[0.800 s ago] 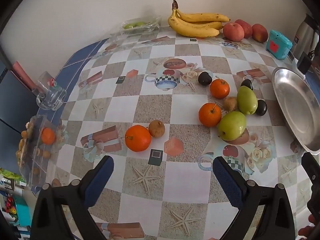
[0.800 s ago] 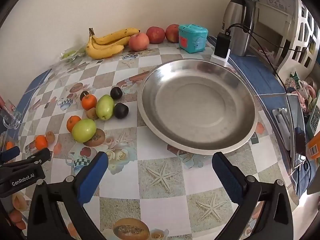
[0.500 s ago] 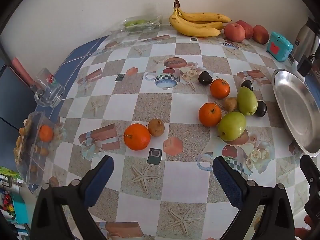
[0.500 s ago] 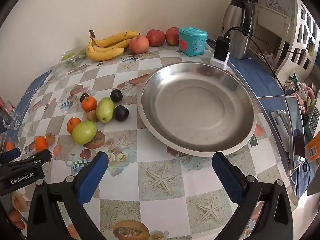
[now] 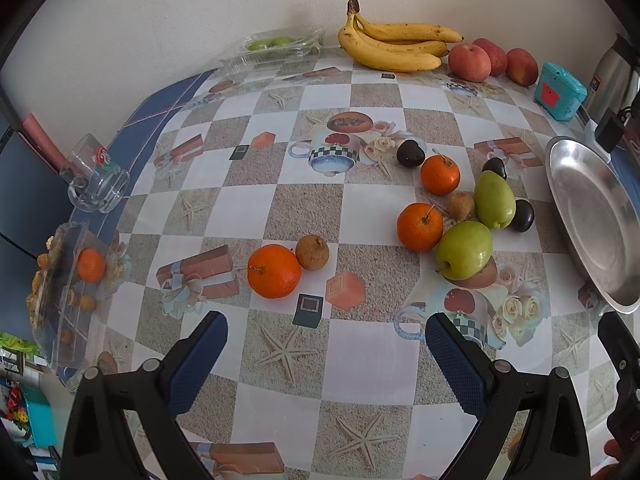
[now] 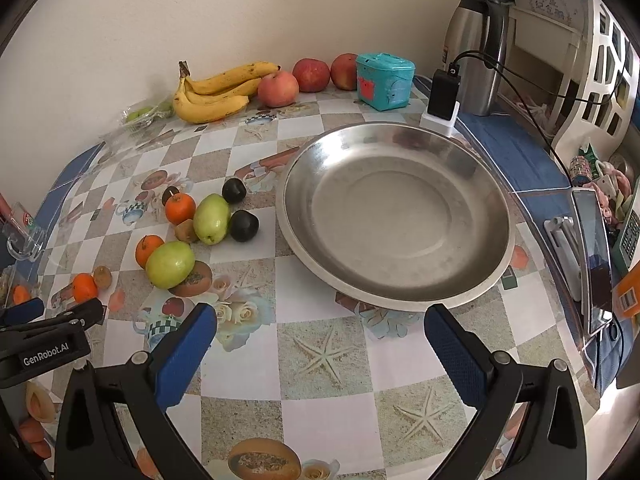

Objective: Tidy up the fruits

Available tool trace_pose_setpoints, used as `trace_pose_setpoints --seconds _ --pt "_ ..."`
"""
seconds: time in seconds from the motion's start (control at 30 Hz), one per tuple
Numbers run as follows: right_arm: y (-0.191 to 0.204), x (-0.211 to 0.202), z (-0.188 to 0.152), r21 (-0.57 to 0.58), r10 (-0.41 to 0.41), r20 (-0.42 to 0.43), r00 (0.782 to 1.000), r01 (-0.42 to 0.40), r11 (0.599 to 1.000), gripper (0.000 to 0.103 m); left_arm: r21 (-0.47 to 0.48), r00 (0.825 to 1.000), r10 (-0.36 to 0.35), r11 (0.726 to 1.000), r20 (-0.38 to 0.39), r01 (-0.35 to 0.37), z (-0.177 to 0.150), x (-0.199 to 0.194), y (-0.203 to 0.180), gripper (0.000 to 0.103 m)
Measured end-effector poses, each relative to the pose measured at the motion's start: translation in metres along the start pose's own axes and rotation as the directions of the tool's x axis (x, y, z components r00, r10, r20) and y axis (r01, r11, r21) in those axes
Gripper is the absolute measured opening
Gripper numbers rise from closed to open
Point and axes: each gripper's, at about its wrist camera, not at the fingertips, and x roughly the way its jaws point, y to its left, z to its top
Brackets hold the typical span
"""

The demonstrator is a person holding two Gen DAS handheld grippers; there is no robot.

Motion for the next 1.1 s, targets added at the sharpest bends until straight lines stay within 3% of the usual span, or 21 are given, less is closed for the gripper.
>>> trace_pose_setpoints --seconds 1.1 --pt "0.0035 0.0076 -0.0028 -0.011 -0.008 -0.042 0.999 0.008 1.000 0.103 -0.003 1.000 0.000 1.000 -0.003 0.000 -0.0018 0.0011 -0.0002 0.101"
